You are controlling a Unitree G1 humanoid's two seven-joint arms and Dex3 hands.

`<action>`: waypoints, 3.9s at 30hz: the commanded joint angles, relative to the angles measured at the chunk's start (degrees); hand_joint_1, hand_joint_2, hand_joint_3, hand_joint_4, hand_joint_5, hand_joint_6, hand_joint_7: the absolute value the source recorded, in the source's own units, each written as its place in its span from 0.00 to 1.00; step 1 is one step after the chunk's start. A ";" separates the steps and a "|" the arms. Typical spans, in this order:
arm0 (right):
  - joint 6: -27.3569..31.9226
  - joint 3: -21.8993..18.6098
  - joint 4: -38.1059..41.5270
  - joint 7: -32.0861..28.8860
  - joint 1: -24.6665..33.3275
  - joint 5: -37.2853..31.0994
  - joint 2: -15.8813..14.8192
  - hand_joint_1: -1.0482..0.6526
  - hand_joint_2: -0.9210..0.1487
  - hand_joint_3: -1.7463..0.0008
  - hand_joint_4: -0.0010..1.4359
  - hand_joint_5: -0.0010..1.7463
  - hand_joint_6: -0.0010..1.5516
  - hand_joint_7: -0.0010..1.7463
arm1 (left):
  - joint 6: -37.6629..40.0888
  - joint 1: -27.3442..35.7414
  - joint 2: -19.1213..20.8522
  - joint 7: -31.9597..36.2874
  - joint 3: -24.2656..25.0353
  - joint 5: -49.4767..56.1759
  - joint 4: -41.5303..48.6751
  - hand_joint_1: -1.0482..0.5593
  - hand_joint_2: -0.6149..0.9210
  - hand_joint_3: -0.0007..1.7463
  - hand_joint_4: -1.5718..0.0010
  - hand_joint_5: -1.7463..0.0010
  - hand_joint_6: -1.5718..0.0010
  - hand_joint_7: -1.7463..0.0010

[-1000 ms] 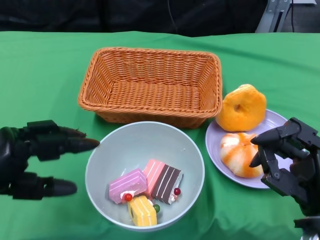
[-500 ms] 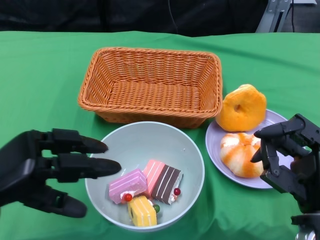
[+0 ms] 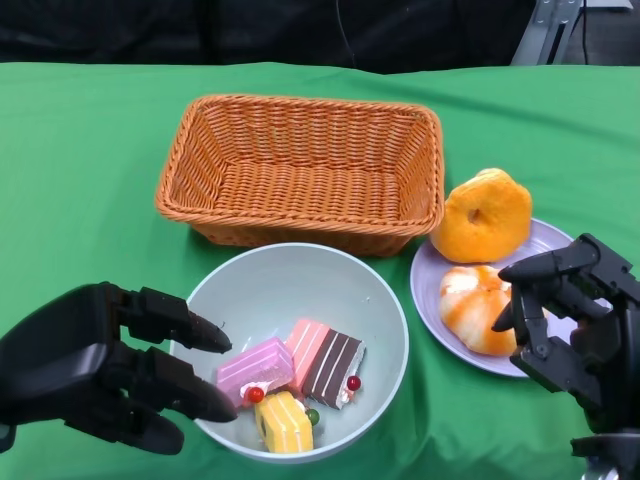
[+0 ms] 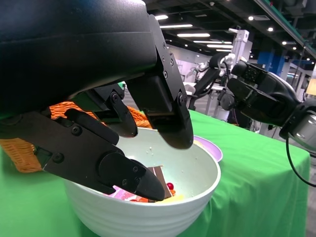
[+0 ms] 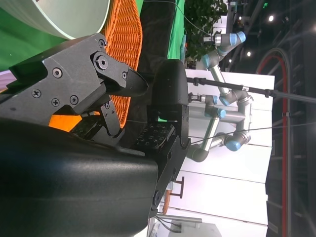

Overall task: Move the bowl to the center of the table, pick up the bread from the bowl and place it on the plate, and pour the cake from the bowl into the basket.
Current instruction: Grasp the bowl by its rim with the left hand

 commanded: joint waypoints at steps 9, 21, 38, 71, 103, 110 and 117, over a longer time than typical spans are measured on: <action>-0.46 0.32 -1.62 -1.08 1.00 -0.38 0.64 0.56 0.27 0.45 0.59 0.89 0.51 0.66 | 6.15 0.39 5.05 13.90 -1.89 17.19 -6.55 0.39 0.89 0.00 0.43 0.92 0.26 0.99; -0.03 1.42 -3.73 -1.52 2.43 -1.36 1.42 0.57 0.29 0.44 0.59 0.89 0.52 0.66 | 21.78 3.95 8.71 22.93 -13.41 20.27 -14.93 0.36 0.85 0.00 0.38 0.96 0.36 1.00; -0.69 2.75 -5.81 -1.38 3.56 -1.75 1.77 0.56 0.33 0.41 0.61 0.90 0.53 0.65 | 38.75 9.88 10.82 12.99 -19.95 16.17 -25.82 0.34 0.90 0.01 0.45 1.00 0.44 1.00; -1.82 3.37 -5.35 -1.33 4.03 -1.83 2.11 0.56 0.29 0.46 0.60 0.90 0.54 0.64 | 47.02 4.56 0.11 27.73 -28.75 15.76 -12.55 0.48 0.91 0.01 0.28 0.97 0.32 0.98; -0.81 3.11 -4.55 1.18 4.16 -0.63 1.06 0.58 0.26 0.47 0.59 0.89 0.52 0.63 | 22.32 0.05 2.36 40.17 -28.47 3.39 -1.09 0.66 0.63 0.76 0.49 0.04 0.53 0.08; -1.39 2.75 -3.39 1.33 3.64 -0.68 1.06 0.58 0.26 0.47 0.59 0.89 0.52 0.63 | 17.43 2.70 3.33 35.66 -22.51 0.35 -4.68 0.66 0.60 0.80 0.42 0.17 0.44 0.21; -1.31 2.77 -2.50 0.65 3.73 -2.19 1.23 0.58 0.27 0.45 0.59 0.89 0.51 0.65 | 16.08 2.52 -0.71 27.58 -18.03 -7.95 -5.35 0.68 0.62 0.81 0.38 0.20 0.45 0.18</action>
